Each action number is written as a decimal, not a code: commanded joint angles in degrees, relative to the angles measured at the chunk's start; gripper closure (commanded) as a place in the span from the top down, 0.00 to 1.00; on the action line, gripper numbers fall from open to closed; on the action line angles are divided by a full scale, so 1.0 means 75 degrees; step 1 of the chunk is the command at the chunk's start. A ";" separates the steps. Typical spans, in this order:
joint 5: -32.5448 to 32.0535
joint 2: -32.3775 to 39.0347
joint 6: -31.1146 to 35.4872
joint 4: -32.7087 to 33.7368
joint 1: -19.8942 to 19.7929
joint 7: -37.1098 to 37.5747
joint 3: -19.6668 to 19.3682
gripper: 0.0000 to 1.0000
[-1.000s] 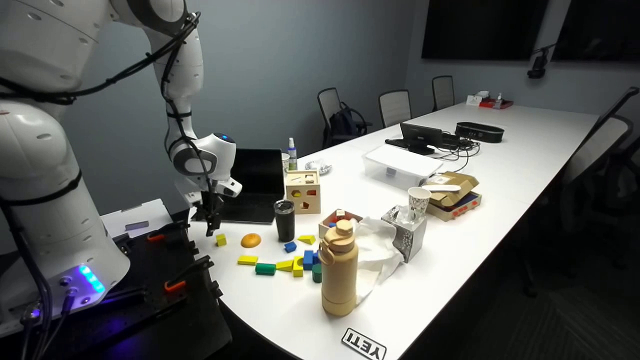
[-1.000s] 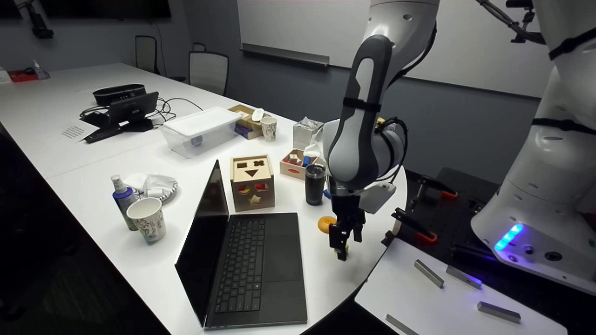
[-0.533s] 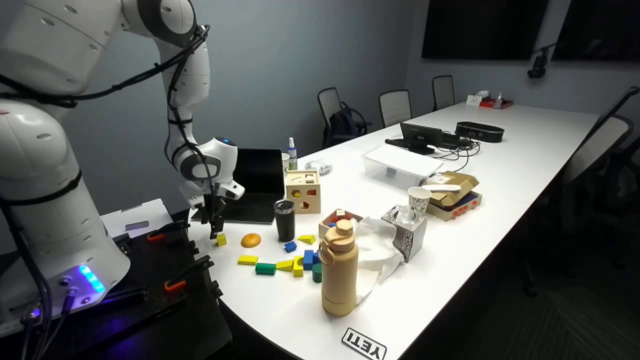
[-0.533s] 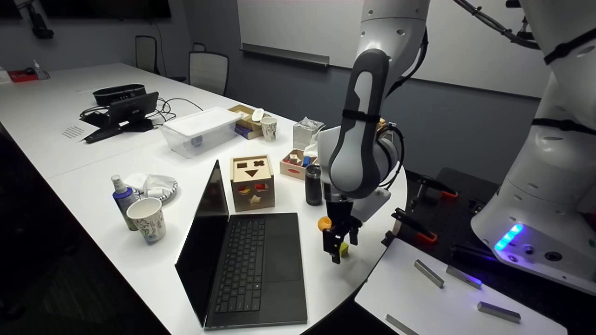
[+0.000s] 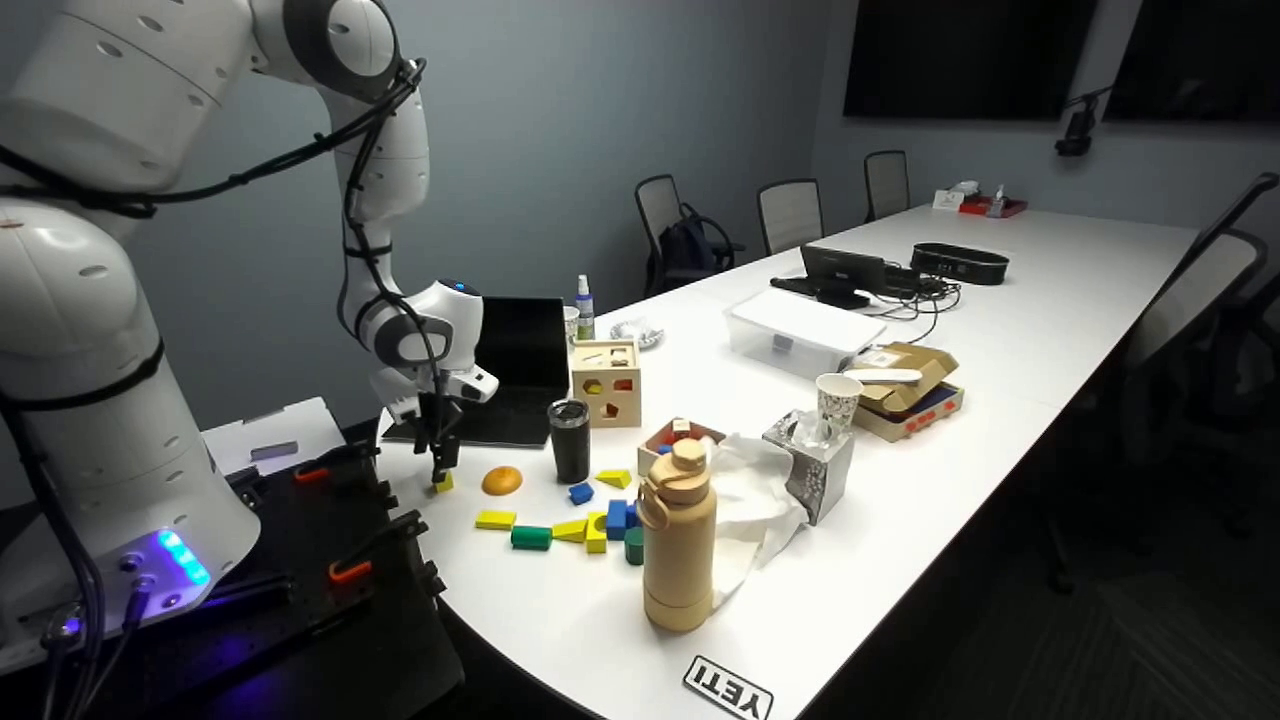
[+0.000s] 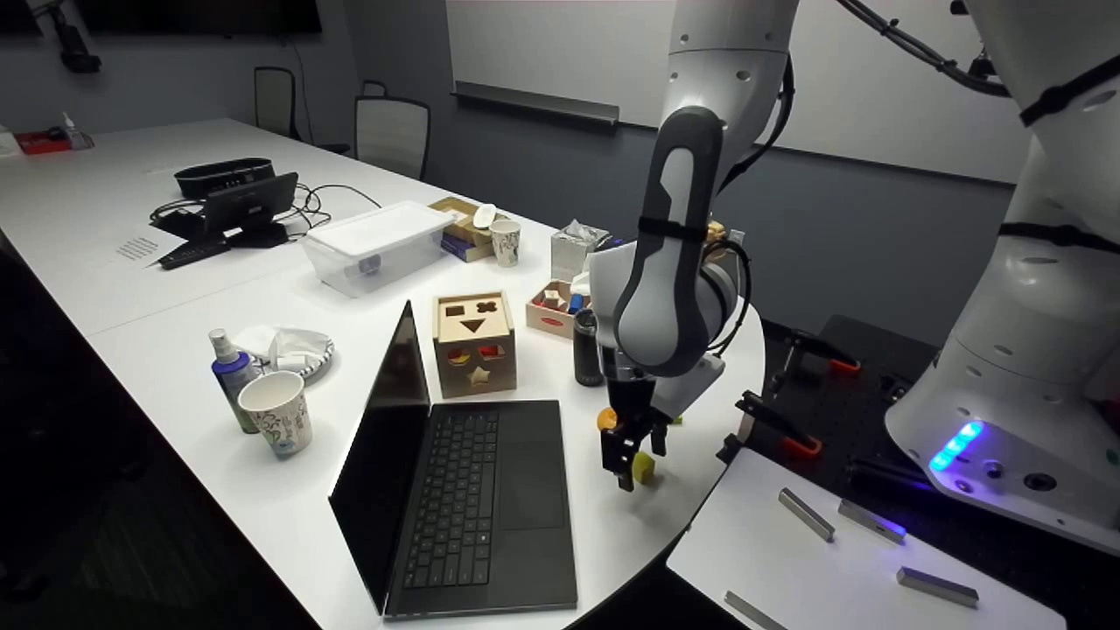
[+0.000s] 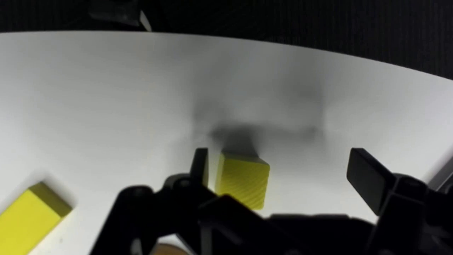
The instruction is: Pick up the yellow object from the left and put it in the box
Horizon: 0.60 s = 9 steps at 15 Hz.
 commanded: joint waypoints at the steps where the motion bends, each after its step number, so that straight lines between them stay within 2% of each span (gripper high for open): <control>1: -0.0258 0.0197 -0.0006 0.0234 0.0158 0.0353 -0.0131 1.00; 4: -0.0311 0.0238 -0.0045 0.0362 0.0162 0.0351 -0.0170 1.00; 5: -0.0324 0.0241 -0.0037 0.0391 0.0147 0.0328 -0.0168 0.78; 6: -0.0341 0.0236 -0.0040 0.0407 0.0144 0.0307 -0.0167 0.74; 9: -0.0326 0.0171 -0.0042 0.0340 0.0035 0.0247 -0.0069 0.49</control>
